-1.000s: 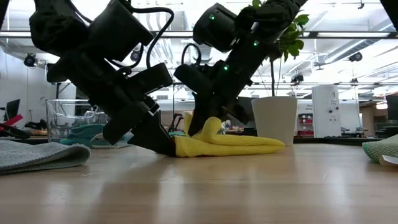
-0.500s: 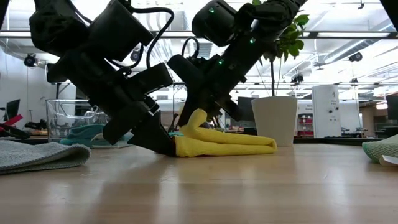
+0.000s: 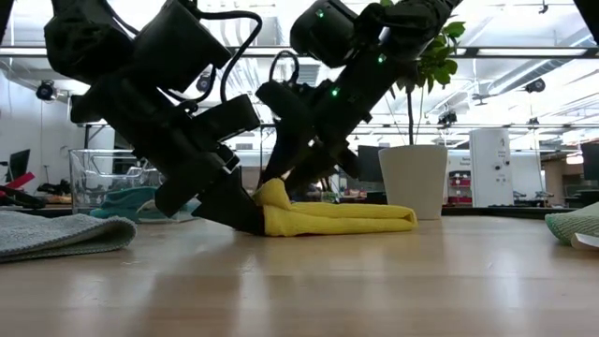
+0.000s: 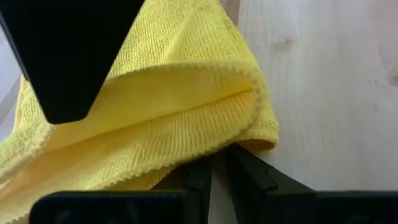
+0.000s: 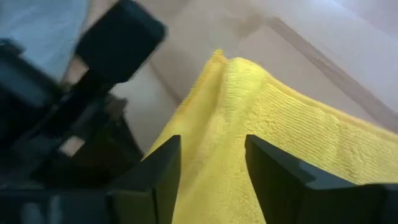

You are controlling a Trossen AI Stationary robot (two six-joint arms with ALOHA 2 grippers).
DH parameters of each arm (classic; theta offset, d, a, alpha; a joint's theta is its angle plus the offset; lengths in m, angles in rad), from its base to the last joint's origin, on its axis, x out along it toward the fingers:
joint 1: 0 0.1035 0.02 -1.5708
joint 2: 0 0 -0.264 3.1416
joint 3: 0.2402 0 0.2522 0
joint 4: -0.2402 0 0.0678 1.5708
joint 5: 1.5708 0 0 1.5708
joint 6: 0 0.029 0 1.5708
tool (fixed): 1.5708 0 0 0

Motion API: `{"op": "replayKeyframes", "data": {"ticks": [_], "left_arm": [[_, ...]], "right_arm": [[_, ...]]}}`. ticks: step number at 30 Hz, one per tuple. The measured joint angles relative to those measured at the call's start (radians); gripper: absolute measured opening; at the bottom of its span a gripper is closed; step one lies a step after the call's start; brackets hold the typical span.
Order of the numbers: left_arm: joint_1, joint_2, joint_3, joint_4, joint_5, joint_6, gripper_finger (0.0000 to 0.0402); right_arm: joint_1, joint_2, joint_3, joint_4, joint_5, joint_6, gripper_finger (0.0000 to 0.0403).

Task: Fold microfiber towels
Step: Fold the yellow microfiber towel

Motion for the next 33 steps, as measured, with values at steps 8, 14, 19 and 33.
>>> {"op": "replayKeyframes", "data": {"ticks": [8, 14, 19, 33], "left_arm": [[-0.041, -0.11, -0.003, -0.092, 0.072, -0.003, 0.0033], [-0.059, -0.16, -0.002, -0.129, 0.093, -0.077, 0.0033], [-0.081, -0.137, -0.001, -0.072, 0.107, -0.132, 0.0033], [-0.088, -0.003, 0.033, 0.061, -0.062, -0.158, 0.0033]], "right_arm": [[0.052, -0.082, -0.001, -0.142, -0.016, -0.297, 0.0174], [0.114, -0.112, -0.032, -0.262, -0.016, -0.52, 0.0158], [0.137, -0.117, -0.094, -0.266, 0.025, -0.582, 0.0157], [0.134, -0.115, -0.138, -0.259, 0.098, -0.613, 0.0154]]}}
